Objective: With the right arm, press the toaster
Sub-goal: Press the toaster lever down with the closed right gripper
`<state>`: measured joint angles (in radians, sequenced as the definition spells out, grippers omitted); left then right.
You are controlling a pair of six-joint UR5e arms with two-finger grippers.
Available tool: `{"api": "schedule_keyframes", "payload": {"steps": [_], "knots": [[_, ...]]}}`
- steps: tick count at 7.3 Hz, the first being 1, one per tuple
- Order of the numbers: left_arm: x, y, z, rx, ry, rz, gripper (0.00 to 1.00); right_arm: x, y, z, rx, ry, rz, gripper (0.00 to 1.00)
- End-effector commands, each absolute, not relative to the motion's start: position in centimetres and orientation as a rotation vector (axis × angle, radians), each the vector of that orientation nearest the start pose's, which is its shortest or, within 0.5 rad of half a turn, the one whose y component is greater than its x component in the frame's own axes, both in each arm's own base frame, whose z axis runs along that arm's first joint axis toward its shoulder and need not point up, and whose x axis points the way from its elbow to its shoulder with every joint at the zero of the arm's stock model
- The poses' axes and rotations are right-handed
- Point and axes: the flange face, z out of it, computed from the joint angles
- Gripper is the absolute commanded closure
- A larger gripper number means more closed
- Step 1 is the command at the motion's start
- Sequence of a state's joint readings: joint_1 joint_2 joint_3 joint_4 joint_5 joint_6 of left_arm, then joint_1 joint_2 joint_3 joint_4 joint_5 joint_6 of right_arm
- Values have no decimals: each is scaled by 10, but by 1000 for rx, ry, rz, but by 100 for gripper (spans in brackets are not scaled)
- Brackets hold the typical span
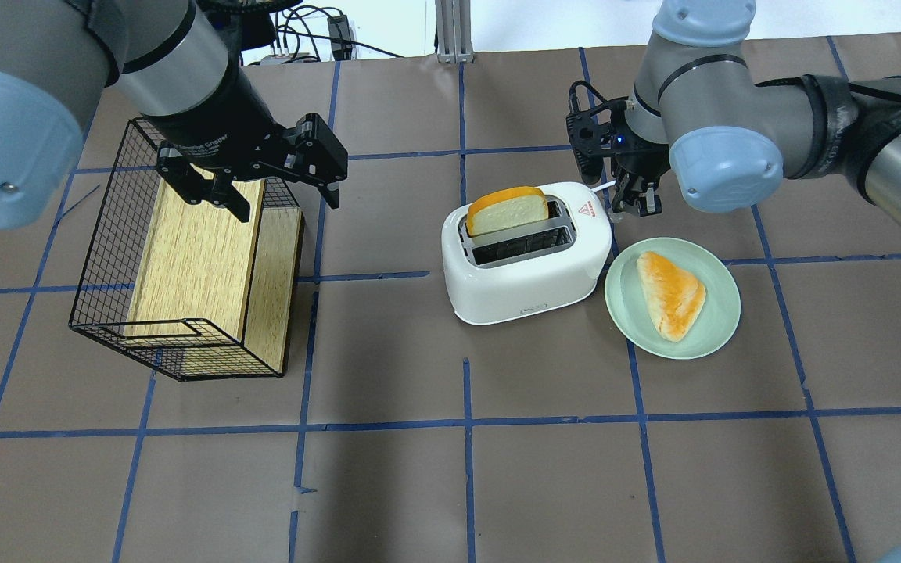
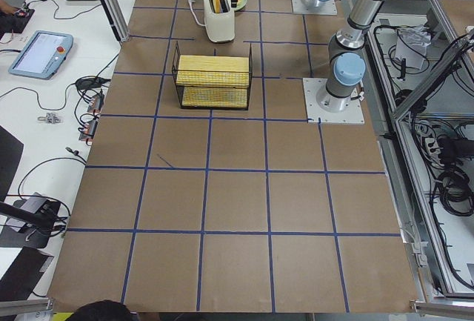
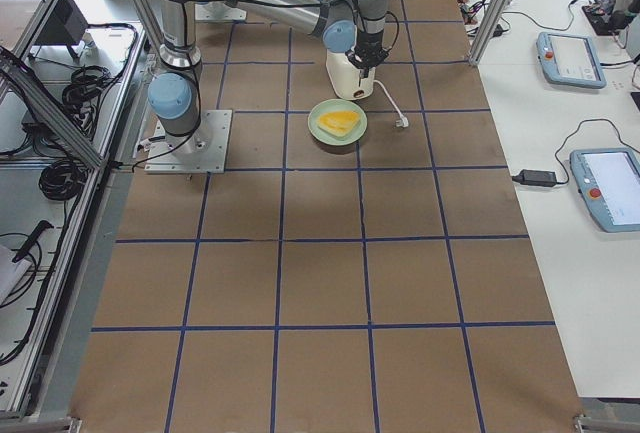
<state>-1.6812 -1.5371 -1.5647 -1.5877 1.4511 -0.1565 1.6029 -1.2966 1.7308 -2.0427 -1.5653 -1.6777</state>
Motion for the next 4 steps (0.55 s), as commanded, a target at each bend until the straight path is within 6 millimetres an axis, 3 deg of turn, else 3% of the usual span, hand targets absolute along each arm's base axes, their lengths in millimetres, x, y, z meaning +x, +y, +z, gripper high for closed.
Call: {"api": "schedule_keyframes", "payload": {"steps": [1,4], "knots": [[-197,-461,507,-73,3263,-14,0,152,-569,290,-2391,2078,-52,96],[-197,-461,506,-73,3262,-11,0,152,-562,275,-2403,2073,-55,96]]}}
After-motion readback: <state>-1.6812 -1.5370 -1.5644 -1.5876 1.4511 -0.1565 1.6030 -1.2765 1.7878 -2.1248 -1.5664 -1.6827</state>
